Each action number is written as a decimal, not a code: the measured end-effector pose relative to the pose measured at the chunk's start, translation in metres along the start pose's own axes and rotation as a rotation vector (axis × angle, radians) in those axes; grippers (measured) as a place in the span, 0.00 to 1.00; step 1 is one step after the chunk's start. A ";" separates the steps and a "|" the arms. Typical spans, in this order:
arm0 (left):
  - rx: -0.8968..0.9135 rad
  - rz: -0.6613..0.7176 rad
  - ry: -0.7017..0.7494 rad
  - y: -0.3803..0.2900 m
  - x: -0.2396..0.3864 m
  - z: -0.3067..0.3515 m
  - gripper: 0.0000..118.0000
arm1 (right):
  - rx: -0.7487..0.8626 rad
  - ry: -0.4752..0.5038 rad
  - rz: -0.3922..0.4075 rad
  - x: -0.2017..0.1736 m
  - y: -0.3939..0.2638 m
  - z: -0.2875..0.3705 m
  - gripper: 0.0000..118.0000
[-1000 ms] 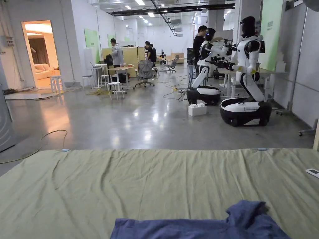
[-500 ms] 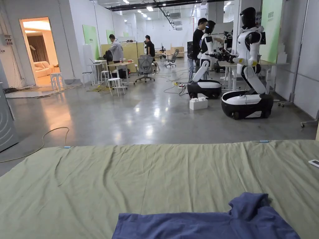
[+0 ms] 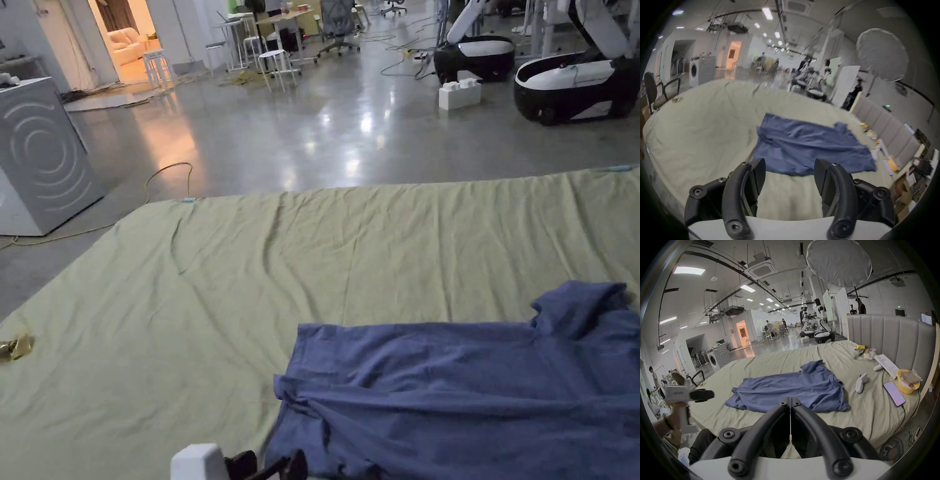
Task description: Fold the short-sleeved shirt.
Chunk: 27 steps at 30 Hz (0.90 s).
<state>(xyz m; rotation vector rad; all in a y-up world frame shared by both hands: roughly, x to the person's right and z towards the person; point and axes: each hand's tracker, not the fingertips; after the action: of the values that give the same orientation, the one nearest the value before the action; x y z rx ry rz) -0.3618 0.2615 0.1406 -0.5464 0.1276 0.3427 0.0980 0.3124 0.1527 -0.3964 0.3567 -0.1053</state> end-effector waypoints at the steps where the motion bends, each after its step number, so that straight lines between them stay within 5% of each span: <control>1: -0.035 0.008 0.057 0.001 -0.008 -0.028 0.54 | -0.014 0.001 0.002 0.002 -0.002 -0.002 0.01; 7: -0.228 -0.024 0.234 0.002 -0.041 -0.136 0.53 | -0.069 -0.033 -0.007 0.009 -0.012 -0.001 0.01; 10: -0.318 0.013 0.194 -0.005 -0.045 -0.151 0.39 | -0.095 -0.058 -0.035 0.017 -0.017 -0.001 0.01; 13: -0.294 -0.102 0.250 -0.013 -0.033 -0.154 0.21 | -0.121 -0.074 -0.056 0.024 -0.020 -0.006 0.01; 18: -0.350 -0.212 0.265 -0.012 -0.017 -0.164 0.18 | -0.160 -0.102 -0.092 0.046 -0.018 -0.042 0.02; 19: -0.355 -0.229 0.266 -0.015 -0.017 -0.165 0.18 | -0.177 -0.112 -0.119 0.056 -0.018 -0.057 0.10; 21: -0.366 -0.256 0.268 -0.014 -0.014 -0.166 0.18 | -0.215 -0.152 -0.154 0.075 -0.019 -0.093 0.56; 22: -0.370 -0.260 0.268 -0.012 -0.013 -0.166 0.17 | -0.234 -0.182 -0.162 0.087 -0.020 -0.113 0.66; 27: -0.358 -0.267 0.249 -0.019 -0.018 -0.161 0.17 | -0.355 -0.349 -0.230 0.141 -0.041 -0.214 0.64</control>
<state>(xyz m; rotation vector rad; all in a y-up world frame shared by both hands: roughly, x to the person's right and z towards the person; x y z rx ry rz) -0.3766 0.1560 0.0170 -0.9493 0.2327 0.0327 0.1510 0.1742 -0.0599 -0.7949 -0.0198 -0.1948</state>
